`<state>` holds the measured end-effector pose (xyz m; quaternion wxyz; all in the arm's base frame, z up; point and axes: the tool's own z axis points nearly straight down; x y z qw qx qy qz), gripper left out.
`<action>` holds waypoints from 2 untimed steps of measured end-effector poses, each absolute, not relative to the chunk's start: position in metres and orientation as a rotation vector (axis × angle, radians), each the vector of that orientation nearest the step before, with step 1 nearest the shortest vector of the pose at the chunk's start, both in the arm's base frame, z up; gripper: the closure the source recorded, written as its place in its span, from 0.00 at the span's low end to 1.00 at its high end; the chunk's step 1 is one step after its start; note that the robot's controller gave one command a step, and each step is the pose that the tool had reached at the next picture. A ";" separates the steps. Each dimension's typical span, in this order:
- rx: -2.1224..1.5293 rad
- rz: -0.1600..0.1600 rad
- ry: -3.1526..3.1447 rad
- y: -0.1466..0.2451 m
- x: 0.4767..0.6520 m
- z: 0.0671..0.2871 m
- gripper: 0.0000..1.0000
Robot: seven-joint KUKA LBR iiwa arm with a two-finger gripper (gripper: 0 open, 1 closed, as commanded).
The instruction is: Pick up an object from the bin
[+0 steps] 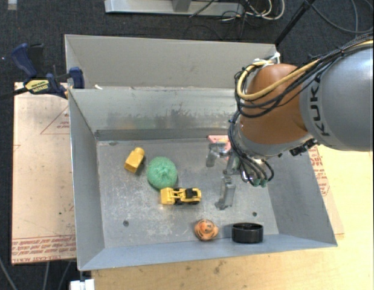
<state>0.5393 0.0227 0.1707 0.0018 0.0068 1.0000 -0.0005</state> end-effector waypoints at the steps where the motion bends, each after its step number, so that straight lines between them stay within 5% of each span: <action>1: -0.010 0.008 3.135 0.044 0.574 0.128 0.00; 2: -0.100 -0.001 3.139 0.068 0.571 0.108 0.00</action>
Offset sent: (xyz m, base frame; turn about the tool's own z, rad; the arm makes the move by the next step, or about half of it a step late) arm 0.0260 0.0675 -0.0716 -0.1096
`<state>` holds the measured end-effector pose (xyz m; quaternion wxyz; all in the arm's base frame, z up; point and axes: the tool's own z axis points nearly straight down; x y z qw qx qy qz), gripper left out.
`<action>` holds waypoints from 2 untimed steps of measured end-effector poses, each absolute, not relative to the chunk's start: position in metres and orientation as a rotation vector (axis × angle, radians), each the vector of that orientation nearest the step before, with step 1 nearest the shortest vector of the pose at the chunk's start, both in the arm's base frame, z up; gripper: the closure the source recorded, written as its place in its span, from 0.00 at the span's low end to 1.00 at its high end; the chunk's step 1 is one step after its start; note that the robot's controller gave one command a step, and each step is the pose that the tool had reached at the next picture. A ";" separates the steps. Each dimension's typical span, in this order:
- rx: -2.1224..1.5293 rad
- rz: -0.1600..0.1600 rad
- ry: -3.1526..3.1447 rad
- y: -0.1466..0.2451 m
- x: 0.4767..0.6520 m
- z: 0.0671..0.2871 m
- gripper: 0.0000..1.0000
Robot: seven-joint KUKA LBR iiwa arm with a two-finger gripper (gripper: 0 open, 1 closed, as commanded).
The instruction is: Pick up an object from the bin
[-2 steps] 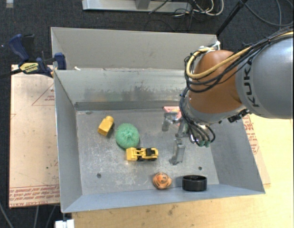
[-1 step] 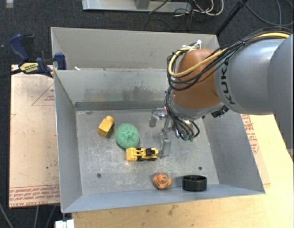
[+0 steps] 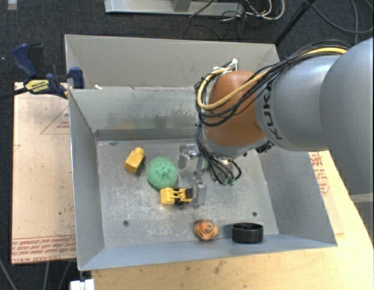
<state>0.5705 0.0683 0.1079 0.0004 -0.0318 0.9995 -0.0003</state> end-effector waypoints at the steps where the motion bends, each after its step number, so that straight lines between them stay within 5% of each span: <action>1: -0.114 0.006 3.134 0.077 0.548 0.079 0.00; 2: -0.029 0.003 3.139 0.091 0.542 0.070 1.00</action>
Offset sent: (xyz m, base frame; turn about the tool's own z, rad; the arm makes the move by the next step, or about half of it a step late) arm -0.0293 0.0215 -0.0379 0.0472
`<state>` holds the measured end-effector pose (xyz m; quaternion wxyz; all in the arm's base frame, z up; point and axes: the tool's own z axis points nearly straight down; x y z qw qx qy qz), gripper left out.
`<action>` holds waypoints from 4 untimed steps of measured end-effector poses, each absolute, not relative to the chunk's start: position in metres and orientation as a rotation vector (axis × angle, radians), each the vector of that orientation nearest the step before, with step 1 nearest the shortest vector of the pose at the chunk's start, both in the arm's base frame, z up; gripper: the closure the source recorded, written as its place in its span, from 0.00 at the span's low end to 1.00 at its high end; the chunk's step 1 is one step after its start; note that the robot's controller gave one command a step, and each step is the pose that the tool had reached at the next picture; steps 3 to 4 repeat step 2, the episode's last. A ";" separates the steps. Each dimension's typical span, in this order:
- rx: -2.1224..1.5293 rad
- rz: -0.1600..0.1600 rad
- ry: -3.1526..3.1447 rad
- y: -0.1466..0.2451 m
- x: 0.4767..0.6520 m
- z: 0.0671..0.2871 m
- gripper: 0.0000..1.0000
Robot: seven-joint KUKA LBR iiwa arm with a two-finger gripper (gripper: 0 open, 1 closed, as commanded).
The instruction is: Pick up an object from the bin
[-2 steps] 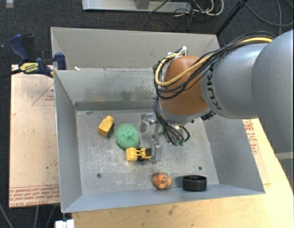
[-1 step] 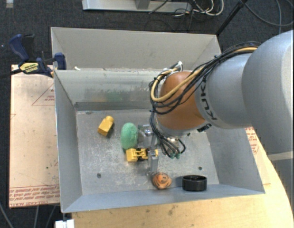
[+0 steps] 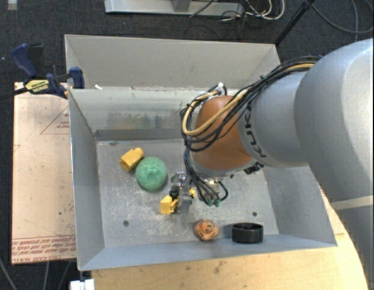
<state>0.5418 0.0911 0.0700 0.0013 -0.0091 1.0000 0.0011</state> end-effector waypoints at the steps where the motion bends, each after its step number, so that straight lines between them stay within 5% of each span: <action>1: -0.029 0.003 3.139 0.091 0.542 0.070 1.00; 2: -0.036 0.003 3.134 0.107 0.581 0.232 1.00; 4: -0.036 0.003 3.134 0.107 0.581 0.232 1.00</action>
Offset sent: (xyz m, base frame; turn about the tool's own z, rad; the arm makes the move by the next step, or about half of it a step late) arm 0.0369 0.0147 0.1601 -0.0027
